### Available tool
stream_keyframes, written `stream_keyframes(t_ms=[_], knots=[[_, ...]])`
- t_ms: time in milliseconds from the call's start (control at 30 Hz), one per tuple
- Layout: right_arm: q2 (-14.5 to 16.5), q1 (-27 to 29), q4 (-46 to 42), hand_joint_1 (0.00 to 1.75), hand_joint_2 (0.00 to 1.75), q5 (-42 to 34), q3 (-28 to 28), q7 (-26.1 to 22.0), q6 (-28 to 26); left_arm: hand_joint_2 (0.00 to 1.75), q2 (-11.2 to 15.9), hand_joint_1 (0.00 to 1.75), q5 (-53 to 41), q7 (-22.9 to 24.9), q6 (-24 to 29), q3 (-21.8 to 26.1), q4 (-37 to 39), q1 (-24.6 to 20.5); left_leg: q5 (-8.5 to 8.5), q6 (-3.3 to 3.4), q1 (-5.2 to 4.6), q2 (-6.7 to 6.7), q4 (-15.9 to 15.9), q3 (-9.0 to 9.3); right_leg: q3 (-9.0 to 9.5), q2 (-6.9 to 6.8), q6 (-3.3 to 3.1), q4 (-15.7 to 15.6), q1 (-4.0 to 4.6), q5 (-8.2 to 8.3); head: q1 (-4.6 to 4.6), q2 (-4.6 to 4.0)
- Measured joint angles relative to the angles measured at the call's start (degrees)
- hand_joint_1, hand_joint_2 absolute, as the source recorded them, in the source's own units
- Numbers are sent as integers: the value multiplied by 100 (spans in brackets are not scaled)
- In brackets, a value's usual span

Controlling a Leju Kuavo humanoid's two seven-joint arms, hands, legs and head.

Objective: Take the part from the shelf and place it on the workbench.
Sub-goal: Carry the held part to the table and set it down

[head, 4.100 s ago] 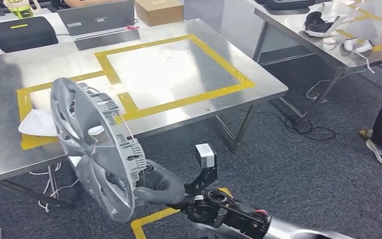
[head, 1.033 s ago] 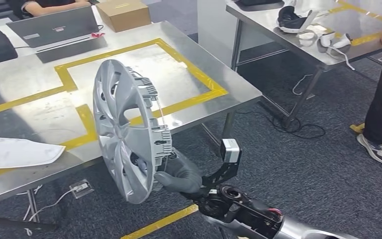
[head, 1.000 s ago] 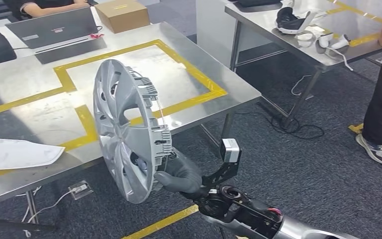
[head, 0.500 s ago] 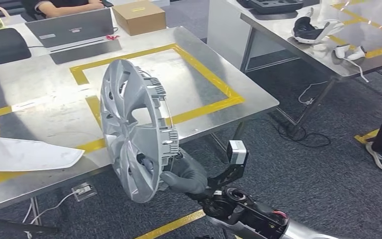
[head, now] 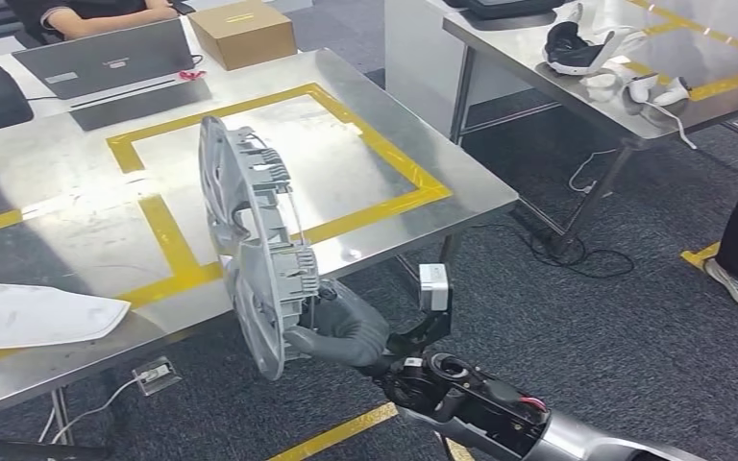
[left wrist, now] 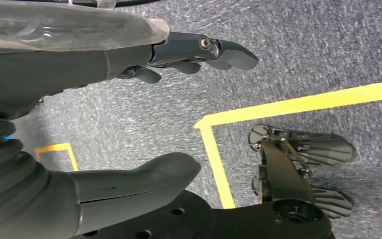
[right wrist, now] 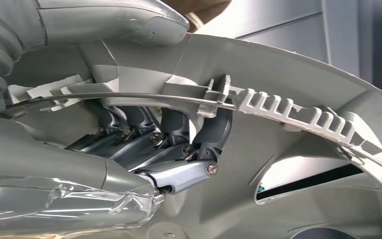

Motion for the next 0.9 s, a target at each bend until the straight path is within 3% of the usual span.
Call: stream_keyframes(t_ms=[200,900], knots=[[21,-314,139,173,175,73,54,9,-6,175,-2,0,27,-22,-1,0,0,0,11,-46,5,-1,-5,-4,3,-8,-17,0,4,10,0,0],[43,-403,263,173,175,-60,87,-85,-104,175,1,0,60,-32,17,0,0,3,5,-40,-14,-4,9,-8,18,-14,-8,-36,-17,23,16,0]])
